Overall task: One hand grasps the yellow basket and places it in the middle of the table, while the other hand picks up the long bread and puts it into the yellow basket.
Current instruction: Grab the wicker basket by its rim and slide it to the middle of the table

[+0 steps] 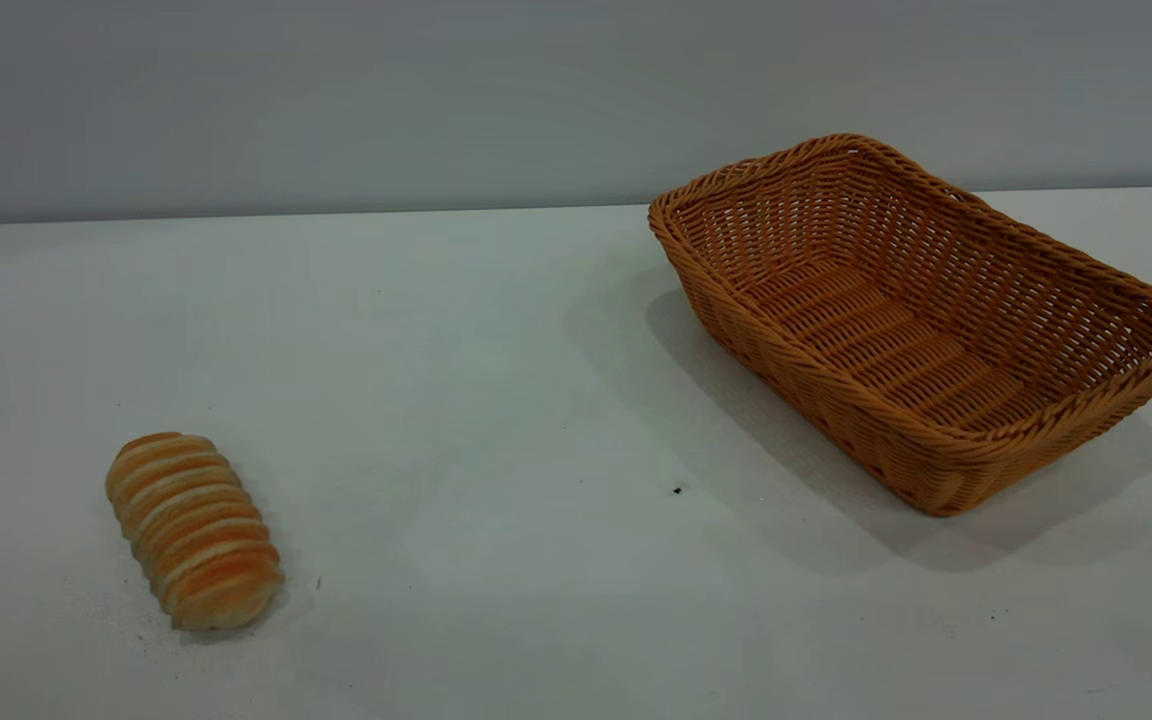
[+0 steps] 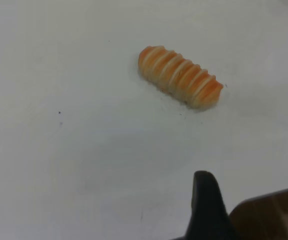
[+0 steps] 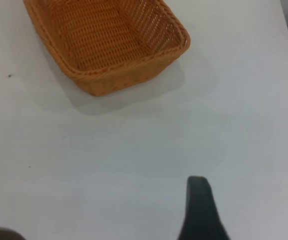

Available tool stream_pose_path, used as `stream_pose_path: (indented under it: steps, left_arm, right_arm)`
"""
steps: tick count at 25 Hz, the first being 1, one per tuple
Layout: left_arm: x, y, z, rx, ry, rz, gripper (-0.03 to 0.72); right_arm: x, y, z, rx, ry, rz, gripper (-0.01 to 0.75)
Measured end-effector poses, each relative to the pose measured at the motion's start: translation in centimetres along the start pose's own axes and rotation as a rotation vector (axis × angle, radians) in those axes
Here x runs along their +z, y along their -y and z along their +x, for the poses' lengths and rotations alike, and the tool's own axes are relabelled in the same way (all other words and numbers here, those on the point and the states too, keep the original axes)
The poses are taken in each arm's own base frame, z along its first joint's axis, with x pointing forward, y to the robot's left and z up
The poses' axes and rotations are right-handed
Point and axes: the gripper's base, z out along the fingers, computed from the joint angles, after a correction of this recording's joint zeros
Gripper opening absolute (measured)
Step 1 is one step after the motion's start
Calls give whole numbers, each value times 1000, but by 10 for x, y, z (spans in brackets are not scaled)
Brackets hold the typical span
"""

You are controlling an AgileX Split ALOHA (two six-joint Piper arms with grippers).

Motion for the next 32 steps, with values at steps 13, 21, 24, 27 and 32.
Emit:
stream_pose_path:
  steps: [13, 21, 24, 27, 32]
  left_arm:
    - [0, -1, 0, 27, 2, 39, 526]
    - [6, -2, -6, -73, -58, 46, 526]
    - [18, -5, -19, -155, -162, 21, 526]
    - [39, -7, -42, -195, -238, 0, 526]
    - [77, -8, -77, -203, -302, -4, 526]
  right_arm:
    - [0, 0, 0, 0, 0, -1, 544]
    - [0, -4, -1, 95, 4, -94, 544]
    - [7, -3, -6, 136, -56, -106, 544]
    - [25, -4, -22, 122, -167, -115, 544]
    - [72, -9, -54, 119, -227, -110, 544]
